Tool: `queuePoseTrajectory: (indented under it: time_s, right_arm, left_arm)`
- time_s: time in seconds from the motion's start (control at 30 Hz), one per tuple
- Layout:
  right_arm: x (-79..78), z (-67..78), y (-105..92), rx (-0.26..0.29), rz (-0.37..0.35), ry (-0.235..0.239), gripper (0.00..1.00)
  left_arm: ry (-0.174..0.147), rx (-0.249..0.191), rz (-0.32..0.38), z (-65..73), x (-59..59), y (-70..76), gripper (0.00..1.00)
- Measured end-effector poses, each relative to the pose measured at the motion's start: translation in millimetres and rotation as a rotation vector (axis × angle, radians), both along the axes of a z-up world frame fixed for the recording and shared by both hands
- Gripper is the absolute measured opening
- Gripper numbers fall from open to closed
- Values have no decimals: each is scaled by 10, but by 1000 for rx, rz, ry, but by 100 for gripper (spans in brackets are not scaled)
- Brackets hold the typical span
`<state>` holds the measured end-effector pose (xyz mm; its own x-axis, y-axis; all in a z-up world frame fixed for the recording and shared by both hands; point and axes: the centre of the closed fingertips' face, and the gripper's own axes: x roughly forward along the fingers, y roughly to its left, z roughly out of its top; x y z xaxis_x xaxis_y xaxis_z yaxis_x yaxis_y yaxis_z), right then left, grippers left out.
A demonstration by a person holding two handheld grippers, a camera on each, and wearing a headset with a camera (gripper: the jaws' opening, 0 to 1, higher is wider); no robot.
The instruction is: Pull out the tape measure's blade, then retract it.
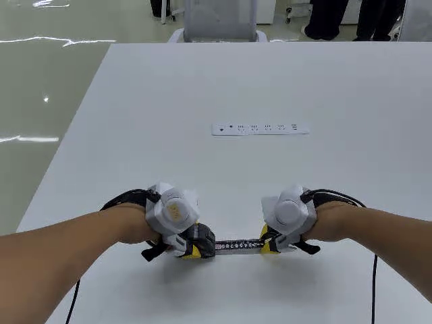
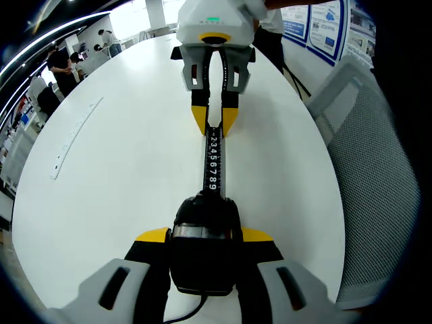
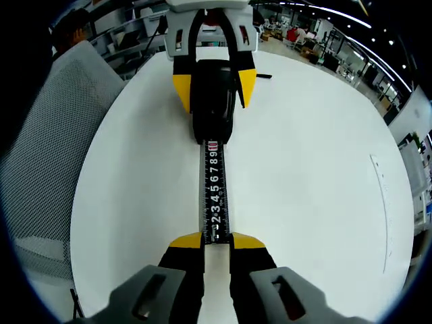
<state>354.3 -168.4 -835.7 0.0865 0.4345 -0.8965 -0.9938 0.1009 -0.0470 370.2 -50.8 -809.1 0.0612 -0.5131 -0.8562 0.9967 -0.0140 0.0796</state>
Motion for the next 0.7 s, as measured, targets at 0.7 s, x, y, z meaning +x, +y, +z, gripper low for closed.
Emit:
queuePoseTrajectory:
  time_s: [0.7]
  right_arm:
    - [-10,7,-193,-4,-20,-2,12]
  left_arm:
    - [5,3,-3,-8,2,-1,33]
